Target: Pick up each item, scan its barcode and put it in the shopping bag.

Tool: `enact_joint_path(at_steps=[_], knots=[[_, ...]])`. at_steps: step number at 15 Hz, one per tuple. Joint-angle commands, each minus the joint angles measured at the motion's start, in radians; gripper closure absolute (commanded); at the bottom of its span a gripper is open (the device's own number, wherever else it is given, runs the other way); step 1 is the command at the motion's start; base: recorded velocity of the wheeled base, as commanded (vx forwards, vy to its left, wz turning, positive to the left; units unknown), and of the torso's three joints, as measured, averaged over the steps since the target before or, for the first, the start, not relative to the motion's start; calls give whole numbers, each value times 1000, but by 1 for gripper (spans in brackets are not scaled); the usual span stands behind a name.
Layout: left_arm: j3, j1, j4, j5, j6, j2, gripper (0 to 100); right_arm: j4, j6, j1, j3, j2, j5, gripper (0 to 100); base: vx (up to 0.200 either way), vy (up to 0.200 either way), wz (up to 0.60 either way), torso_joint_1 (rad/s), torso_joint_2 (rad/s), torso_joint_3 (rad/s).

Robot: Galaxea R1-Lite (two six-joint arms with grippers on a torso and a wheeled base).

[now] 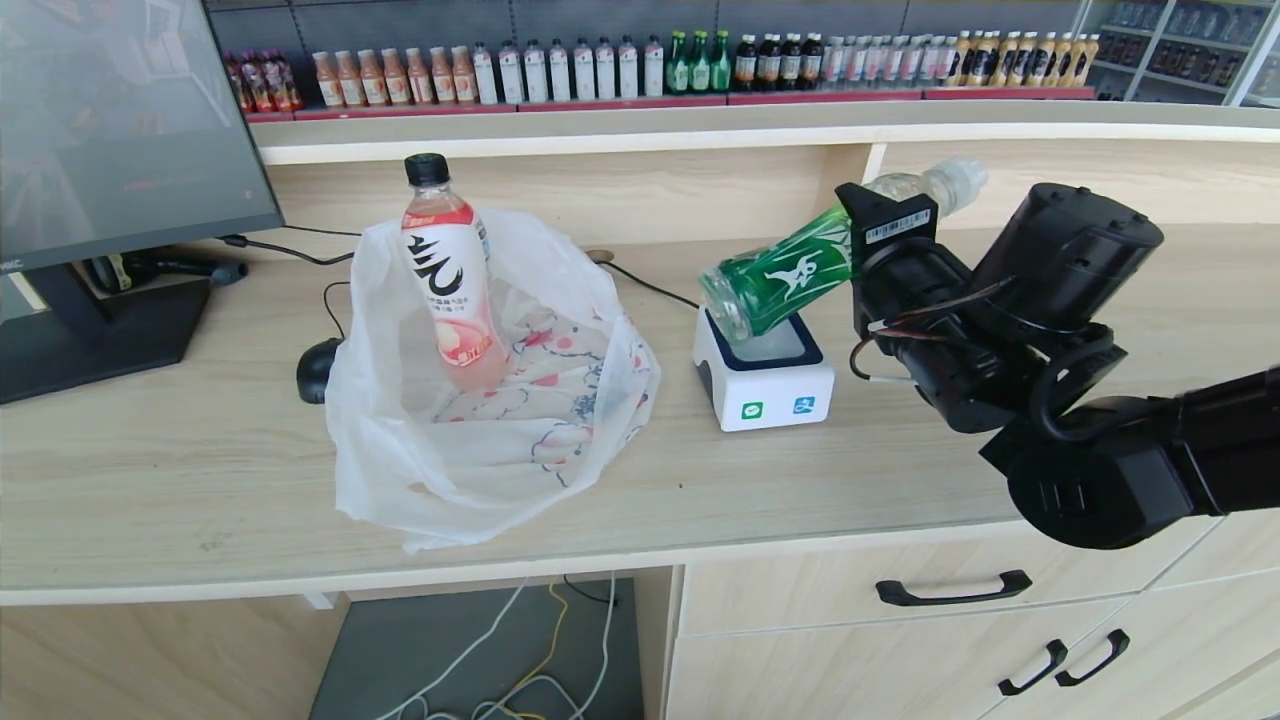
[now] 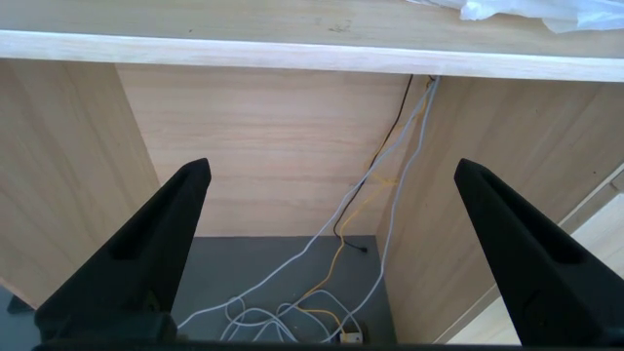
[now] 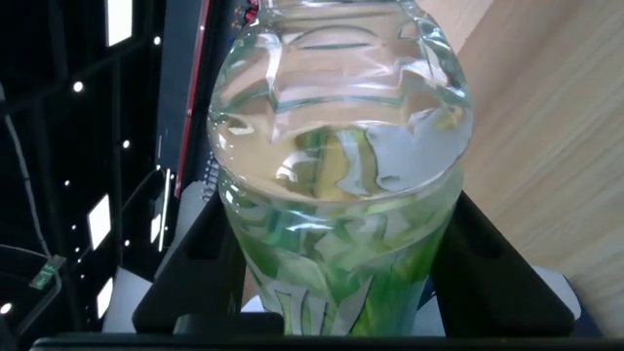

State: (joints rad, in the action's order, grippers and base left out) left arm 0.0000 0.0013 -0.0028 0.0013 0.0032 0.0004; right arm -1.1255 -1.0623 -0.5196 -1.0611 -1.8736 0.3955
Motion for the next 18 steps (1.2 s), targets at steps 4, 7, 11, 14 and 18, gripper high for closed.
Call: enact_joint_path(at_steps=[4, 7, 11, 14, 18], knots=[[0, 0, 0, 0, 0, 0, 0, 0, 1, 13, 1, -2, 0, 100, 0, 0, 0, 0, 0, 0], [0, 0, 0, 0, 0, 0, 0, 0, 2, 16, 1, 1, -9, 100, 0, 0, 0, 0, 0, 0], [0, 0, 0, 0, 0, 0, 0, 0, 2, 19, 3, 7, -11, 100, 0, 0, 0, 0, 0, 0], [0, 0, 0, 0, 0, 0, 0, 4, 8, 18, -4, 8, -17, 100, 0, 0, 0, 0, 0, 0], [0, 0, 0, 0, 0, 0, 0, 20, 124, 15, -14, 74, -61, 100, 0, 0, 0, 0, 0, 0]])
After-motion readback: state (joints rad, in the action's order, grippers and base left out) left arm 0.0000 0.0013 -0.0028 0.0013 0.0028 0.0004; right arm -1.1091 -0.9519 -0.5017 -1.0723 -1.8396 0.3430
